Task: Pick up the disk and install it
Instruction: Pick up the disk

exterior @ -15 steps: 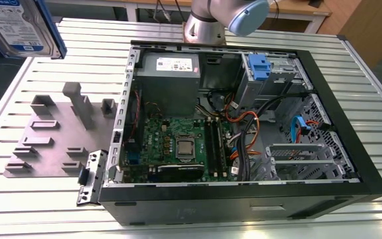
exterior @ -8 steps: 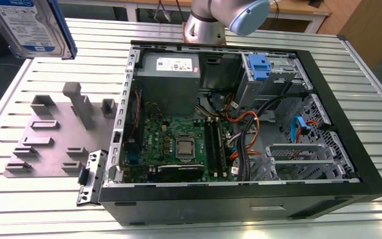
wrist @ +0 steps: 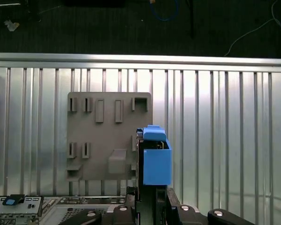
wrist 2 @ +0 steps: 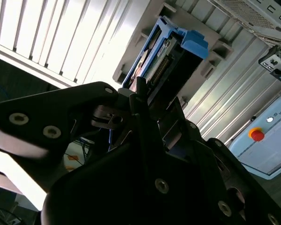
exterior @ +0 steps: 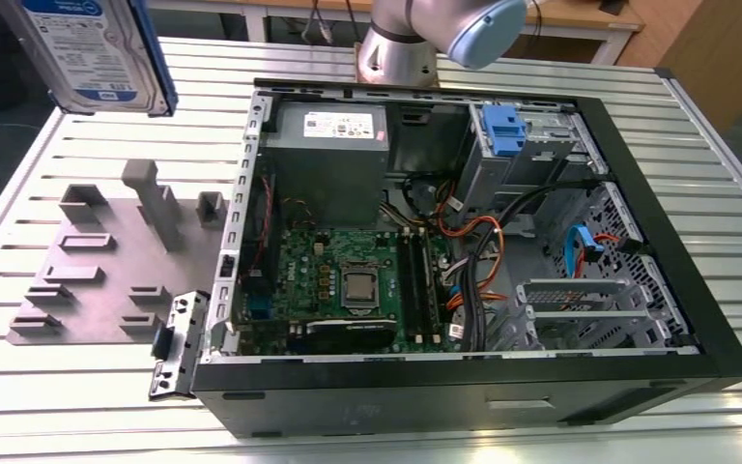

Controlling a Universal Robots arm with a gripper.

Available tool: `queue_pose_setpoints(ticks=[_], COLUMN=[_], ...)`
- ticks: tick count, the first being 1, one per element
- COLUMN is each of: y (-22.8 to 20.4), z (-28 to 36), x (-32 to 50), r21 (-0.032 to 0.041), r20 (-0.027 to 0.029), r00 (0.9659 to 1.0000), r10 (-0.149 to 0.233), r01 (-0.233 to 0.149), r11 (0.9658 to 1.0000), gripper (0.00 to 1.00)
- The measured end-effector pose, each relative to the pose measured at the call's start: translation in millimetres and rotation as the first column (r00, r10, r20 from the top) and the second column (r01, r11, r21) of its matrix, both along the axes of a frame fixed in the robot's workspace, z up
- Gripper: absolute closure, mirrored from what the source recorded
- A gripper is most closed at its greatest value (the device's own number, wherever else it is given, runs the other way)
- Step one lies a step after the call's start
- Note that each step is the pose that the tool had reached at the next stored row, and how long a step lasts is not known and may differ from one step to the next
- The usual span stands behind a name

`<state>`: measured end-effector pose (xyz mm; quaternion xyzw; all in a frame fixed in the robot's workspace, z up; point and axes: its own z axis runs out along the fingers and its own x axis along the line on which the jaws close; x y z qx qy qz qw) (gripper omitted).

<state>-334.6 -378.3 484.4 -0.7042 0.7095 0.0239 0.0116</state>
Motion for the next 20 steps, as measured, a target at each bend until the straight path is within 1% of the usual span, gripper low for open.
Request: queue_pose_setpoints(ticks=[5, 13, 20], y=[0.0, 0.0, 0.0], z=[-0.1, -0.3, -0.5], x=[18.9, 52.1, 83.4], r21=[0.0001, 0.0001, 0.0002], r20=[0.0, 0.0001, 0.0001], r00=[1.0, 1.0, 1.0], r10=[0.0, 0.0, 0.0], r01=[0.0, 0.0, 0.0], r11=[1.0, 1.0, 1.0], gripper=[0.65, 0.65, 0.65])
